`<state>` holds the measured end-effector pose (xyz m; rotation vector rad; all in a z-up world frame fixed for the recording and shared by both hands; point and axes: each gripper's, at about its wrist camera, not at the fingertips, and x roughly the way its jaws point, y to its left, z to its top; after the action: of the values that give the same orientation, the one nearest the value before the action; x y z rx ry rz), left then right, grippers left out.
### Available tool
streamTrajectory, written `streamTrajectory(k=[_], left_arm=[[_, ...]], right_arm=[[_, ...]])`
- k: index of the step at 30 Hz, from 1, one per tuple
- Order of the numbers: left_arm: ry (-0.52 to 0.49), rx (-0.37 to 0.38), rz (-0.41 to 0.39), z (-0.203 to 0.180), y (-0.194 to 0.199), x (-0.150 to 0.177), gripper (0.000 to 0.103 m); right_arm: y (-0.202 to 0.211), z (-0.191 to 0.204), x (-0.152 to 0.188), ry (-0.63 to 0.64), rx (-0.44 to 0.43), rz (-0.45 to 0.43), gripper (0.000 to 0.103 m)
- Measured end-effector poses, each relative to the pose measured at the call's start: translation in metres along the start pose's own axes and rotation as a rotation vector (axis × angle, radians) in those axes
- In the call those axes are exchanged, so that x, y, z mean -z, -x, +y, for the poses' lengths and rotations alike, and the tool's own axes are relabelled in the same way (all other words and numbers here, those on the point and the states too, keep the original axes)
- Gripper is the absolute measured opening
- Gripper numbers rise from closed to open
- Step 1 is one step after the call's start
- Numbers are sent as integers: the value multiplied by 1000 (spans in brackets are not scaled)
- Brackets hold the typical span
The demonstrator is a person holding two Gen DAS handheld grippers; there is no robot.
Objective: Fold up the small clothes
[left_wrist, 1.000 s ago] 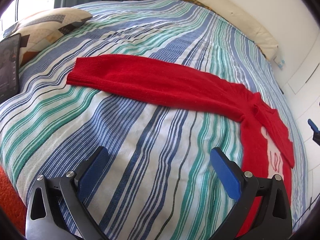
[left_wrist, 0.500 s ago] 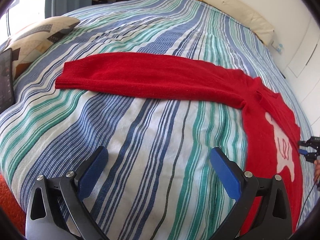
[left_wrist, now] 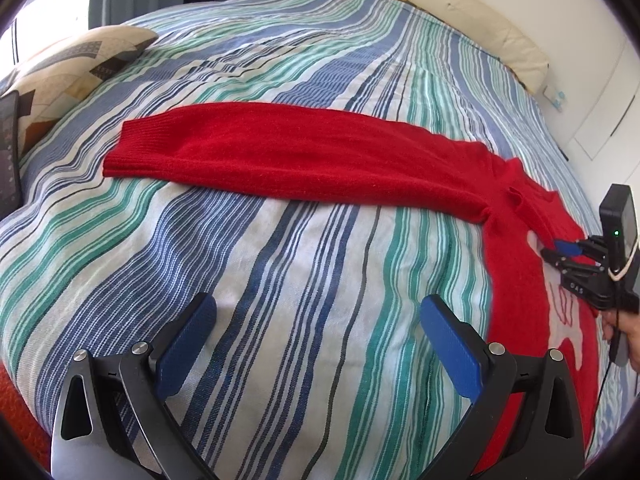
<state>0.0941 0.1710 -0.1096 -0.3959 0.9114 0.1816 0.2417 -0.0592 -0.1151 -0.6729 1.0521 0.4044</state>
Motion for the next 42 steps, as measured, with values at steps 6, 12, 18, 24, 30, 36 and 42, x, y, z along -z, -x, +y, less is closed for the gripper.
streamTrajectory(k=[6, 12, 18, 24, 30, 36, 42], left_arm=[[51, 23, 13, 8, -1, -5, 102], [60, 28, 18, 9, -2, -7, 102], [23, -4, 23, 3, -7, -4, 102], [-50, -50, 33, -3, -12, 2, 102], [-37, -39, 40, -1, -12, 0, 102], [-63, -67, 41, -6, -16, 3, 102], [-107, -111, 40, -11, -20, 7, 102]], right_arm=[[-10, -15, -18, -271, -172, -127, 22], [5, -16, -7, -322, -442, -168, 23], [6, -28, 6, -403, -362, -180, 39], [-13, -6, -1, -312, -369, -94, 44], [32, -80, 52, -569, -438, -214, 44], [5, -164, 173, -890, -314, 28, 30], [53, -176, 213, -939, -366, -103, 27]])
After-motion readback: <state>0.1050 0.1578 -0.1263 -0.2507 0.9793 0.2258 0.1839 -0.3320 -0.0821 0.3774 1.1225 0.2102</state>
